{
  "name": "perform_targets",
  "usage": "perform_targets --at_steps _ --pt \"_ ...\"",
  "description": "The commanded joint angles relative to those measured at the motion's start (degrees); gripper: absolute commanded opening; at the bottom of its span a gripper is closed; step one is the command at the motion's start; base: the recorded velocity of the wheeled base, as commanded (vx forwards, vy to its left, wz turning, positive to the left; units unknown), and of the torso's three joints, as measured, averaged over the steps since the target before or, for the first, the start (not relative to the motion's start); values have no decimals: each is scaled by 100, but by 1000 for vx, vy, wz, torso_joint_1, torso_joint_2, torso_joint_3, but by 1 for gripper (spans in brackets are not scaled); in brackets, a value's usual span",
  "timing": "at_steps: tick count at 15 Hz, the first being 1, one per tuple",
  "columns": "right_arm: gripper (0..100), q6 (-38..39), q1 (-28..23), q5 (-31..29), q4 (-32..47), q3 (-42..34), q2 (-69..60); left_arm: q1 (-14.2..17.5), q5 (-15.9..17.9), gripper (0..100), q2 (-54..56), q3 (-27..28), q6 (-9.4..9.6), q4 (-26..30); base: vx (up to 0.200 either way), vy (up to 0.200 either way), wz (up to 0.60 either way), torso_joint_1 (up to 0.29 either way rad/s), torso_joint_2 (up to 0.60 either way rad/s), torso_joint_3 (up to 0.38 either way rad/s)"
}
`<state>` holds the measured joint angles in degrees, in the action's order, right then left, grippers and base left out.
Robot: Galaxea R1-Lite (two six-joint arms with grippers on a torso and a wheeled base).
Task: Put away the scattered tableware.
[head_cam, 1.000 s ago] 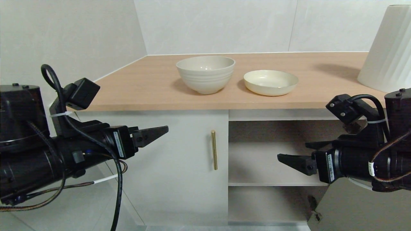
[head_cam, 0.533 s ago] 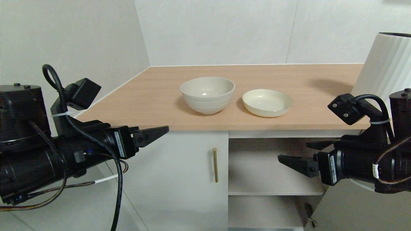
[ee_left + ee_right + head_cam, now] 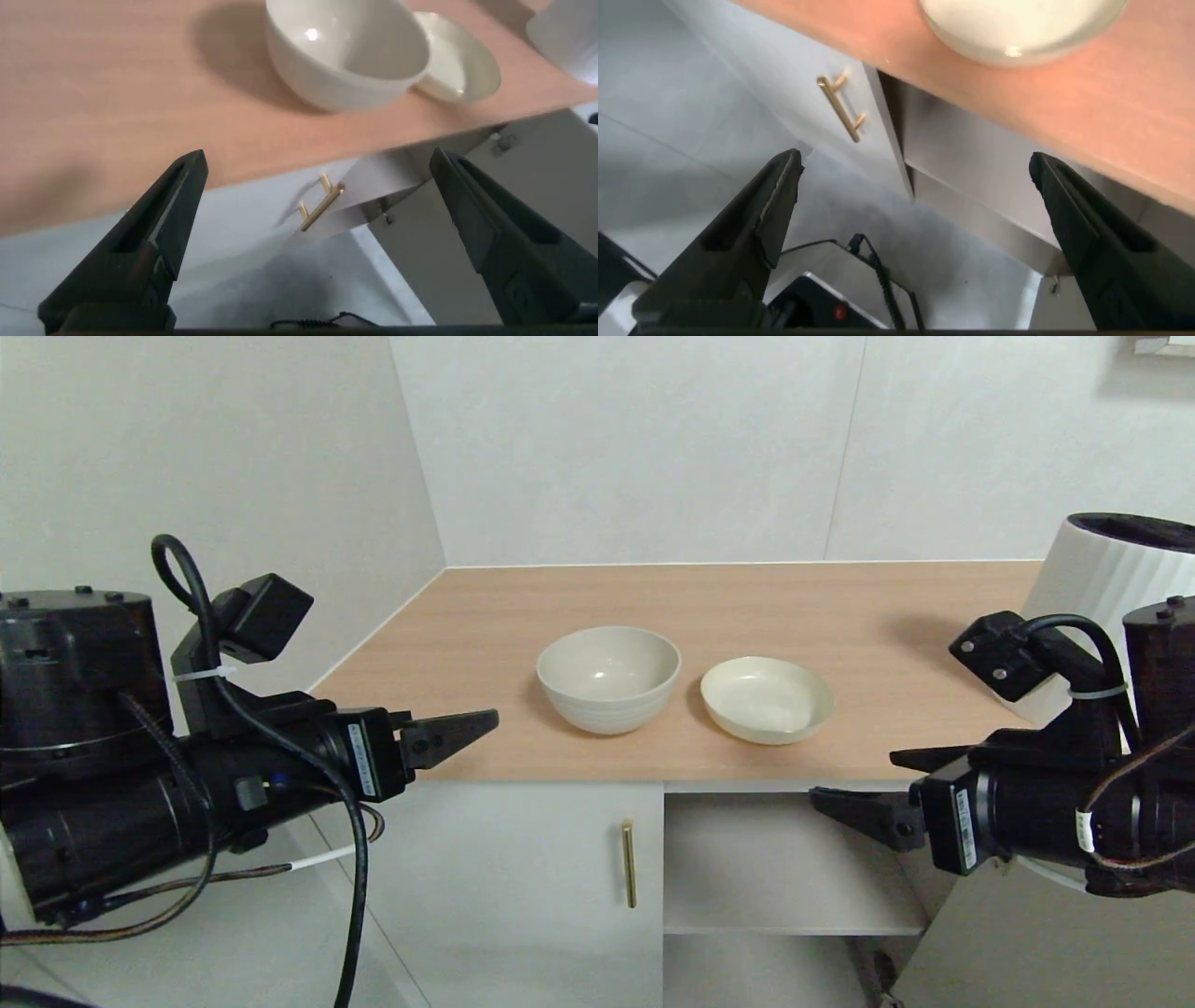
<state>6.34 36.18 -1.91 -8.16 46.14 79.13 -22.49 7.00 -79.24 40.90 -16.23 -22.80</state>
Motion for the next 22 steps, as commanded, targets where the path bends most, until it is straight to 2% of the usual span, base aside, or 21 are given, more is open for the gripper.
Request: perform_targets --at_steps 1,4,6,7,9,13,14,16,17,18,20,22 --pt "100 -1 3 -2 -2 0 59 -1 3 100 -74 15 -3 -23 0 0 0 207 -491 -276" --pt "100 -19 3 -2 -2 -9 120 -1 3 100 -127 50 -3 -23 0 0 0 198 -457 -269" --pt "100 -159 -15 -116 -160 26 358 122 -41 100 -259 384 -3 30 0 0 0 66 -159 -90" --pt "100 -168 -155 -380 -327 202 621 193 -23 100 -320 568 -12 82 0 0 0 36 -56 -36" --pt "100 104 -305 -775 -107 844 1131 210 -32 100 -470 955 -3 328 0 0 0 0 0 0" --pt "100 816 -533 -916 253 1345 1562 52 -41 100 -804 1570 -21 1963 0 0 0 0 0 0" --pt "100 869 -568 -1083 253 1380 1641 52 -93 100 -979 1702 -162 2069 0 0 0 0 0 0" --pt "100 869 -568 -1312 253 1371 1737 -18 -392 100 -1454 2045 -926 2095 0 0 0 0 0 0" --pt "100 878 -568 -1329 253 1371 1755 -80 -533 100 -1603 2150 -1128 2095 0 0 0 0 0 0" --pt "100 878 -568 -1347 244 1362 1773 -203 -805 100 -1867 2335 -1436 2077 0 0 0 0 0 0" --pt "100 895 -568 -1347 218 1345 1773 -379 -1034 100 -2157 2493 -1770 2034 0 0 0 0 0 0" --pt "100 1001 -568 -1347 209 1380 1781 -423 -1078 100 -2342 2563 -2034 1831 0 0 0 0 0 0"
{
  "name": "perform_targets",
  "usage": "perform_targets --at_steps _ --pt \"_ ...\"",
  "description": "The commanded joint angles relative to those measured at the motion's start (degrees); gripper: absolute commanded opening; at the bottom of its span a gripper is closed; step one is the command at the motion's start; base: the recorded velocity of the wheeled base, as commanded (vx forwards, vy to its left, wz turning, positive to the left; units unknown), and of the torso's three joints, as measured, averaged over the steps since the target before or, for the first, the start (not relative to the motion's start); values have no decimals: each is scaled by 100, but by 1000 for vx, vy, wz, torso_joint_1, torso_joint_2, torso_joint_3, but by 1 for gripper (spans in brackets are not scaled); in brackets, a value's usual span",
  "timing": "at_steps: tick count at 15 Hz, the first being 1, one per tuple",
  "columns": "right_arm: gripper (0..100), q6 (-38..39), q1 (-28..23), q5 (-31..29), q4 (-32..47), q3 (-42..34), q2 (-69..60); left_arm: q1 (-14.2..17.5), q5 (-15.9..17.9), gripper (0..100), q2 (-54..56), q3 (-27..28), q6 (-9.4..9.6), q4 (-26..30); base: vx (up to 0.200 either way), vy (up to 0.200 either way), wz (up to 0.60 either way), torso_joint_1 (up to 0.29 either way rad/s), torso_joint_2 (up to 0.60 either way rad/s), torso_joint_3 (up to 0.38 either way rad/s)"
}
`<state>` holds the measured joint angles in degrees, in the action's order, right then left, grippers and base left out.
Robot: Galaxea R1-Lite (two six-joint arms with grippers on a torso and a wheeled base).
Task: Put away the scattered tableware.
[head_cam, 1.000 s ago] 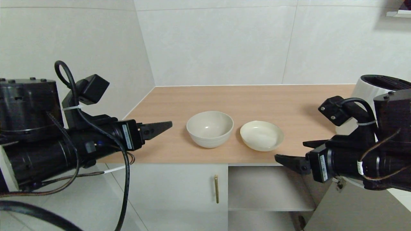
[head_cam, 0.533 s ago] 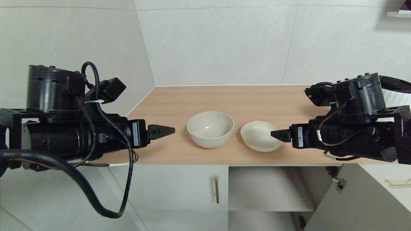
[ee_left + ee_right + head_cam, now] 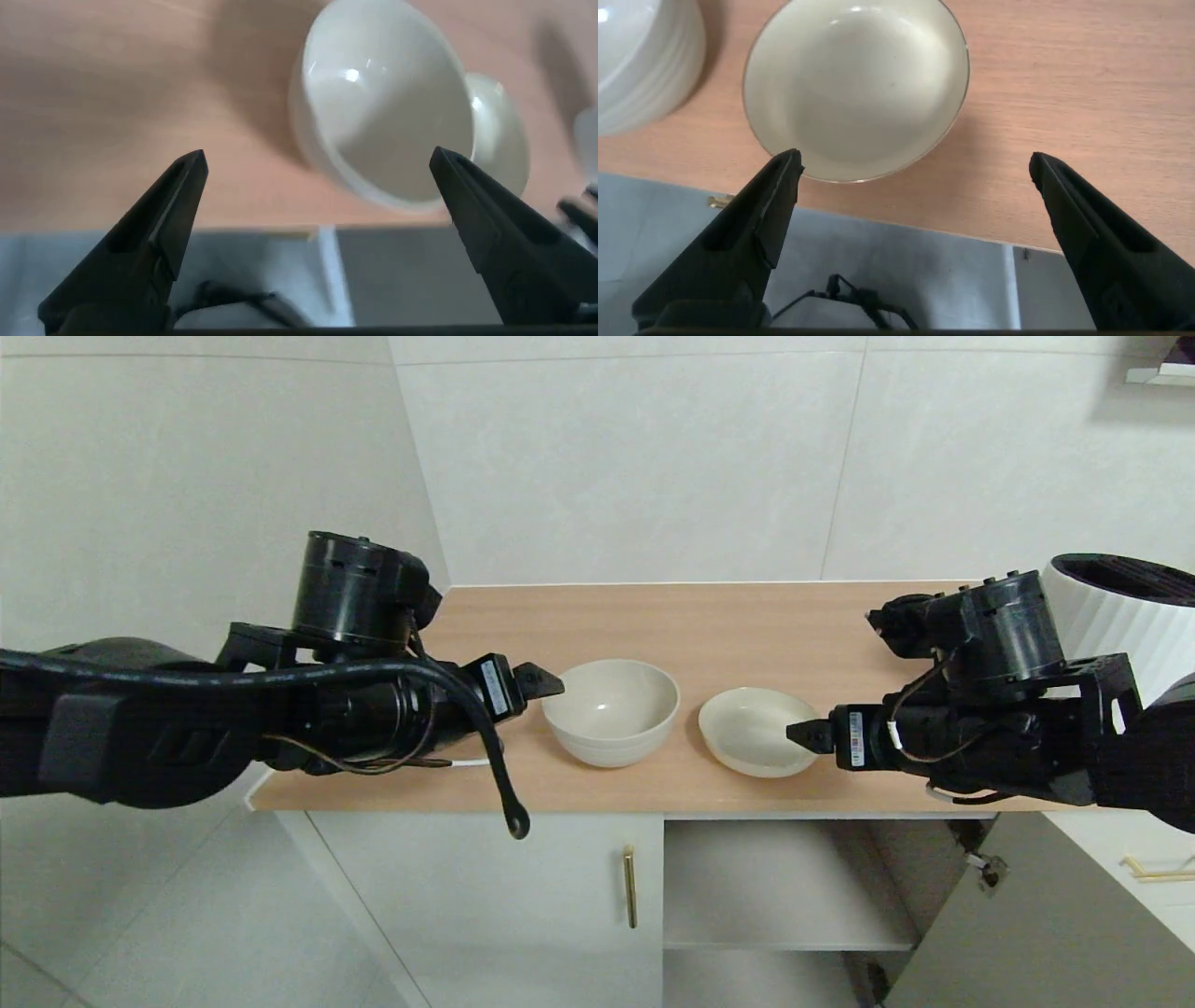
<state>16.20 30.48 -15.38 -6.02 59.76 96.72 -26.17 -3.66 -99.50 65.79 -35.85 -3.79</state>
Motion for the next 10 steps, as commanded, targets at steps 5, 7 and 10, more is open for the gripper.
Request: perform_targets --at_steps 5,7,10 --pt "100 234 -112 -413 5 264 383 -72 -250 100 -685 171 -229 -377 0 0 0 0 0 0" --pt "100 296 -200 -527 5 370 541 -72 -478 100 -913 294 -291 -377 0 0 0 0 0 0" --pt "100 366 -209 -553 5 396 576 -72 -513 100 -1010 347 -396 -377 0 0 0 0 0 0"
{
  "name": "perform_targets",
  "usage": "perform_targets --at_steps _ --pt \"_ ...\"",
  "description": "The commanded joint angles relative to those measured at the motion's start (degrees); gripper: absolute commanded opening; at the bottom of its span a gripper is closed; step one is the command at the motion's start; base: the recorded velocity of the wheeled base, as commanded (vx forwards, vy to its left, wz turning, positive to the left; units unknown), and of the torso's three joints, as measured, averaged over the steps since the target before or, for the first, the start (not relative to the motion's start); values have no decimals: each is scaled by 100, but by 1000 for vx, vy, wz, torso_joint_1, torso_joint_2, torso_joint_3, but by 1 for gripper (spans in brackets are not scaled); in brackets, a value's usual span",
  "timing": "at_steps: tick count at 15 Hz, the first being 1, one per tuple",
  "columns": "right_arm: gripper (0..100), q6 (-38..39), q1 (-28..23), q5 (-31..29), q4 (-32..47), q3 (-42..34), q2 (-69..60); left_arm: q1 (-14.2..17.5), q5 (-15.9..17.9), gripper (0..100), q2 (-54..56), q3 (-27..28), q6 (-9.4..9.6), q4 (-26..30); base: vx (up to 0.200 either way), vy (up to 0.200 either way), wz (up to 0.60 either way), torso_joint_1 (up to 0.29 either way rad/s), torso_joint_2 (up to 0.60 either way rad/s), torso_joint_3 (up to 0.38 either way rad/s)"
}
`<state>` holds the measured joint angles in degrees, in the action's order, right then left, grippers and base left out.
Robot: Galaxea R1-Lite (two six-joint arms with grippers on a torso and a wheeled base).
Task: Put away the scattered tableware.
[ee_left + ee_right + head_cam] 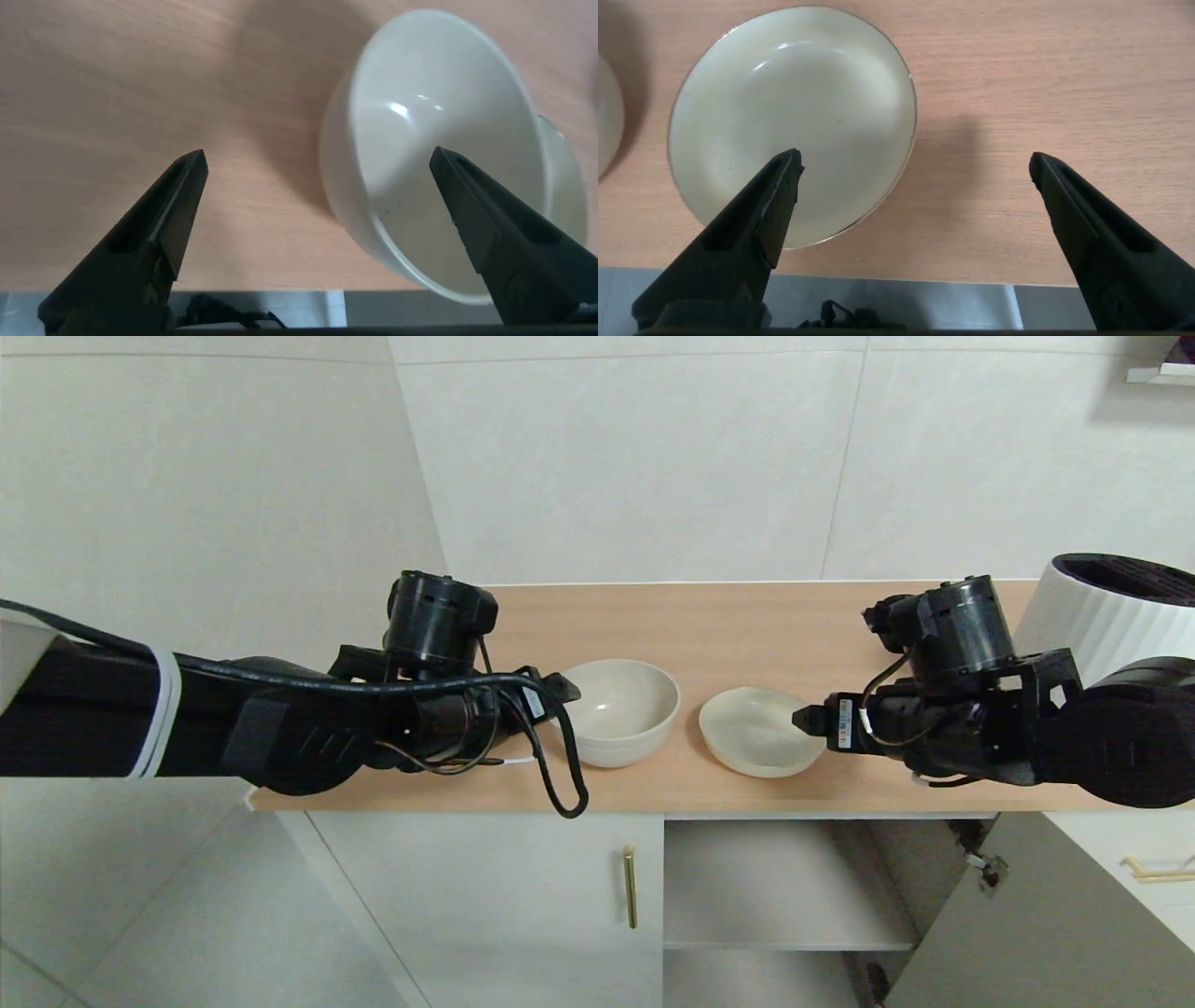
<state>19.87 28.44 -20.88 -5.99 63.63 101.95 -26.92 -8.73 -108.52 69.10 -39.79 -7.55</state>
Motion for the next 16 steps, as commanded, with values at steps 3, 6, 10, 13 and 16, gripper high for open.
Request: perform_targets --at_steps 3,6,10,13,16 --pt "100 -1 -5 -4 1 9 53 2 3 100 -125 25 -2 -10 0 0 0 0 0 0" --pt "100 8 -5 -4 1 9 53 -15 3 0 -125 16 -2 -10 0 0 0 0 0 0" --pt "100 8 -5 -4 1 9 53 -15 3 0 -90 16 -2 -10 0 0 0 0 0 0" --pt "100 8 -5 -4 1 17 53 -7 3 0 -73 16 -2 -10 0 0 0 0 0 0" --pt "100 34 -5 -47 10 96 141 -15 -6 0 -29 16 -2 -1 0 0 0 0 0 0"
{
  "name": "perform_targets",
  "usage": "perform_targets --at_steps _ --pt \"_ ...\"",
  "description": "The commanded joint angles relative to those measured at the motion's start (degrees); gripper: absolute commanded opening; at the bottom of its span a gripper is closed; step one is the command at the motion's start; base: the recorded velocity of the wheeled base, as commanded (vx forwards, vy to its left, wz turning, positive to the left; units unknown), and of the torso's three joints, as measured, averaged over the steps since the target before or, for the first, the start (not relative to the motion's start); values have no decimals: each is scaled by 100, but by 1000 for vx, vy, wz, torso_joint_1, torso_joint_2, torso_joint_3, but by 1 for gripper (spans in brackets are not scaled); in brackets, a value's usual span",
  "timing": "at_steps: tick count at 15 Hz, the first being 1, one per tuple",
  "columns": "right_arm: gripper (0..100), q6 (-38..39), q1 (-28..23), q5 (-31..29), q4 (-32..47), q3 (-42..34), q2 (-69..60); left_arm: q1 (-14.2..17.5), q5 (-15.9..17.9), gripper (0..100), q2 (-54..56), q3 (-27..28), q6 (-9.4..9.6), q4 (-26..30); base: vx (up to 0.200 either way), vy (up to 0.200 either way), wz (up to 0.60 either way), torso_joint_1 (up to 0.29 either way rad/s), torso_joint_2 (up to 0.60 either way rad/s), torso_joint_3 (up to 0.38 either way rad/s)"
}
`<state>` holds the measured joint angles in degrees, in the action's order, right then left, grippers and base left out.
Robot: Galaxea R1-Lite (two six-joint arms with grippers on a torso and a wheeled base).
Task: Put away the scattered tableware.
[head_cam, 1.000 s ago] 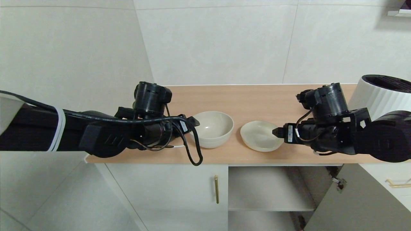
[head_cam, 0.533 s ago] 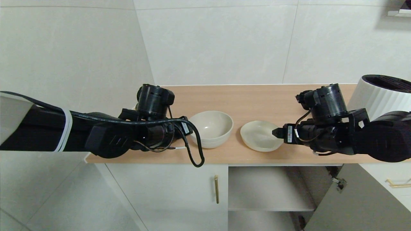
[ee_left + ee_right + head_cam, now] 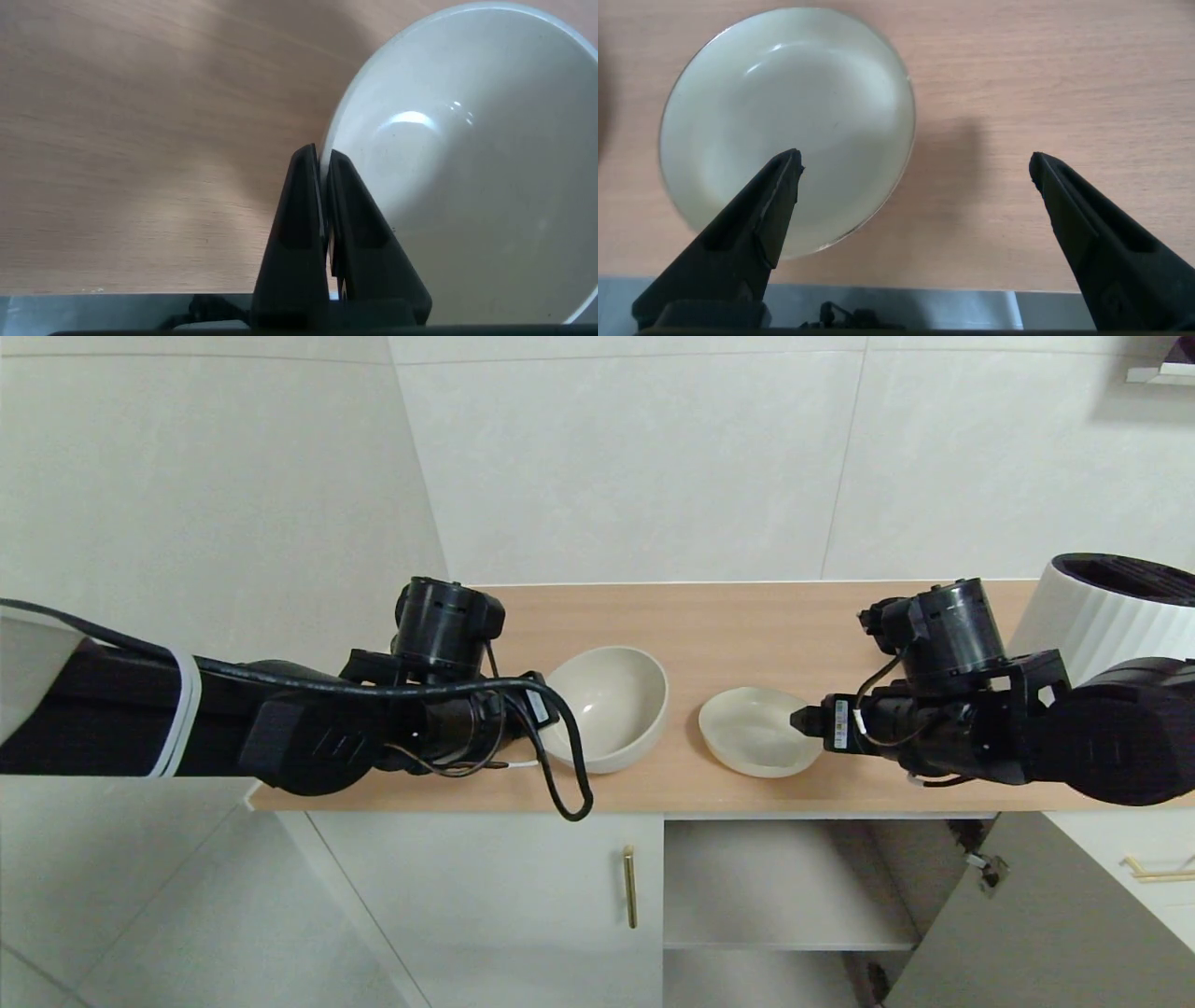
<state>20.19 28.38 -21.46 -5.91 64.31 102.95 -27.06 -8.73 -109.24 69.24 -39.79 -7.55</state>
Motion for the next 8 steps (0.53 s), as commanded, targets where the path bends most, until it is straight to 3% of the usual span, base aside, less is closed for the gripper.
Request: perform_targets --at_steps 1,4,8 --pt "100 29 1 -78 2 47 103 8 -6 0 105 -7 -11 -1 0 0 0 0 0 0" --pt "100 196 10 -588 -15 240 393 8 -6 0 166 -25 -11 -1 0 0 0 0 0 0" --pt "100 240 45 -641 -419 179 665 8 -6 0 184 -25 -11 -1 0 0 0 0 0 0"
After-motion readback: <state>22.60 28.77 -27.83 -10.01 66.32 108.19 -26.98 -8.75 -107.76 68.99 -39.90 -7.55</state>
